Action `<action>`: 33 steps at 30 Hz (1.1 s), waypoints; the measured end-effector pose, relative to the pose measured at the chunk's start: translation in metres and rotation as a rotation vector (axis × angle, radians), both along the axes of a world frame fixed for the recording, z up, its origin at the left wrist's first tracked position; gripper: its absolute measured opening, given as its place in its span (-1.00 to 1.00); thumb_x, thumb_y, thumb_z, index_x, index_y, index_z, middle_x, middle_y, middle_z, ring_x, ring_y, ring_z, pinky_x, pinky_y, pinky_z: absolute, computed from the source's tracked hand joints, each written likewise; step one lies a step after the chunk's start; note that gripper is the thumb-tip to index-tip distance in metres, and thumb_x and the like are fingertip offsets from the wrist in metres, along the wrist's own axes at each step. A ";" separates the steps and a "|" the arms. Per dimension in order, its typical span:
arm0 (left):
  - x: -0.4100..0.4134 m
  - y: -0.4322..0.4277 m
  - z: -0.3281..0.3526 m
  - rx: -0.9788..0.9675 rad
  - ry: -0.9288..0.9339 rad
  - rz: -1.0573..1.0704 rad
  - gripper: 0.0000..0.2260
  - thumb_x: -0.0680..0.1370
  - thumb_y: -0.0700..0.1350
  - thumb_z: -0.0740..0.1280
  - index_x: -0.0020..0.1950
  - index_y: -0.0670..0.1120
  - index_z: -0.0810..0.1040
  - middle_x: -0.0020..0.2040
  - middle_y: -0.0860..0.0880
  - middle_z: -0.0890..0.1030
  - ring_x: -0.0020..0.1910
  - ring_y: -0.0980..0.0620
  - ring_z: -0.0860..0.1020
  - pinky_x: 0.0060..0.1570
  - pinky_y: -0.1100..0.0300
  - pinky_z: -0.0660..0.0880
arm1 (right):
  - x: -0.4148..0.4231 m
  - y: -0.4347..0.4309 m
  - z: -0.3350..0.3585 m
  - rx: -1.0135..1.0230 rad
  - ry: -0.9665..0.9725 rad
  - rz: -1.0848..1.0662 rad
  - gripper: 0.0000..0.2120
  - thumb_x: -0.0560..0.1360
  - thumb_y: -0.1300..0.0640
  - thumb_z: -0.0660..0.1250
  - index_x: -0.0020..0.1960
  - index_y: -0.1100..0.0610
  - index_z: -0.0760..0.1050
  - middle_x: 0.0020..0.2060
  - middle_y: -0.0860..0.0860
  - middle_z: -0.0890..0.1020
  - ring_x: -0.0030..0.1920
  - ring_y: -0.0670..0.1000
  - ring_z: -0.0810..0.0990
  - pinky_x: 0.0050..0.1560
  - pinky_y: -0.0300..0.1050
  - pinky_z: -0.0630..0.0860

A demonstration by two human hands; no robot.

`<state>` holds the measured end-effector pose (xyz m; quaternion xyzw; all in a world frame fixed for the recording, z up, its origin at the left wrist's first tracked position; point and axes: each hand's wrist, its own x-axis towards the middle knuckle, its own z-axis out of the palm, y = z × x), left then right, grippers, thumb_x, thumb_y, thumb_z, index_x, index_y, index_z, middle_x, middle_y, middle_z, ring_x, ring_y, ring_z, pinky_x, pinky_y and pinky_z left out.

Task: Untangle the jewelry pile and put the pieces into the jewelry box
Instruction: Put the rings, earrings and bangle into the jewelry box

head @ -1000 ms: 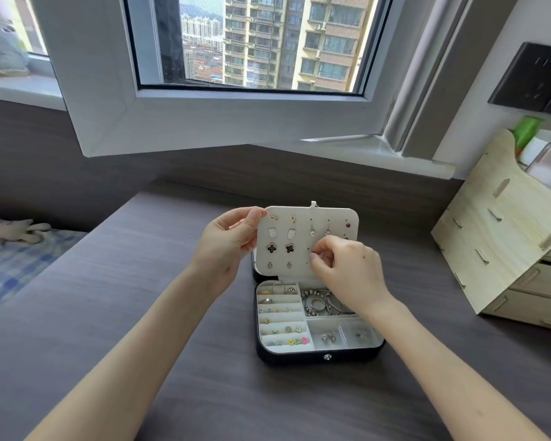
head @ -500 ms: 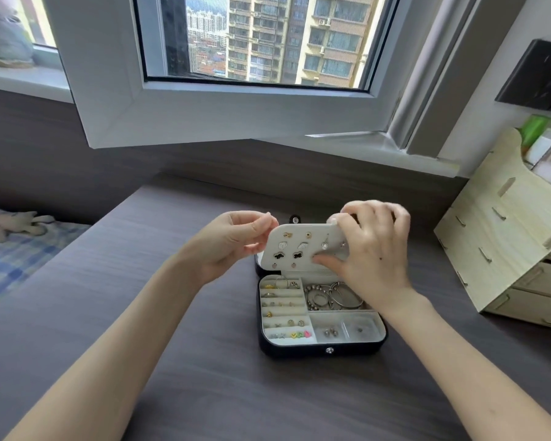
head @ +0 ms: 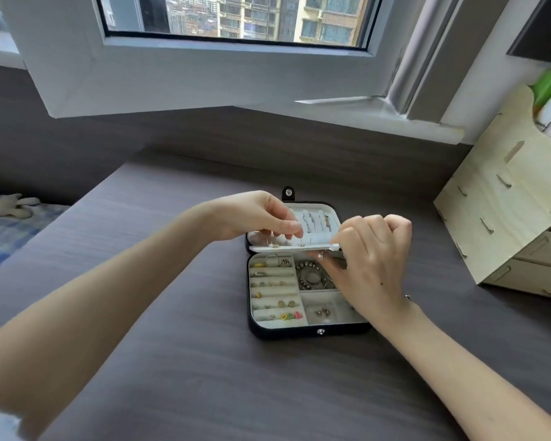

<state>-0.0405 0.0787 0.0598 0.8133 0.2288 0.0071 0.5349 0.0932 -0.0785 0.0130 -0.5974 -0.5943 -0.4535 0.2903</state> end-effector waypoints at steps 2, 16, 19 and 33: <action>0.004 0.000 -0.001 -0.009 0.020 -0.029 -0.86 0.53 -0.09 0.36 -0.20 -0.04 0.66 -0.34 0.07 0.58 -0.34 0.13 0.47 -0.22 0.12 0.34 | 0.000 0.000 -0.001 0.008 -0.003 -0.005 -0.64 0.33 0.06 0.55 -0.36 0.17 0.40 -0.39 0.02 0.50 -0.36 0.07 0.40 -0.13 -0.04 0.20; 0.019 0.001 -0.008 -0.078 0.026 -0.112 -0.85 0.52 -0.06 0.33 -0.16 -0.05 0.66 -0.18 -0.10 0.53 -0.42 0.19 0.44 -0.47 0.38 0.36 | 0.001 0.000 -0.002 0.015 0.018 0.009 -0.66 0.34 0.06 0.55 -0.36 0.18 0.43 -0.36 0.03 0.53 -0.35 0.10 0.44 -0.12 -0.01 0.21; 0.020 0.000 -0.007 -0.089 0.033 -0.113 -0.85 0.53 -0.09 0.33 -0.18 -0.06 0.65 -0.25 -0.04 0.54 -0.44 0.20 0.44 -0.49 0.40 0.35 | 0.001 0.000 -0.002 0.013 0.021 0.008 -0.65 0.35 0.04 0.55 -0.35 0.18 0.43 -0.35 0.02 0.54 -0.33 0.08 0.43 -0.12 -0.01 0.21; 0.022 -0.005 -0.005 -0.076 0.049 -0.060 -0.86 0.52 -0.09 0.35 -0.21 -0.04 0.65 -0.33 0.09 0.59 -0.44 0.22 0.45 -0.50 0.40 0.36 | 0.001 0.000 -0.002 0.010 0.042 0.010 -0.64 0.37 0.00 0.52 -0.34 0.18 0.41 -0.35 0.03 0.53 -0.29 0.05 0.38 -0.11 -0.02 0.20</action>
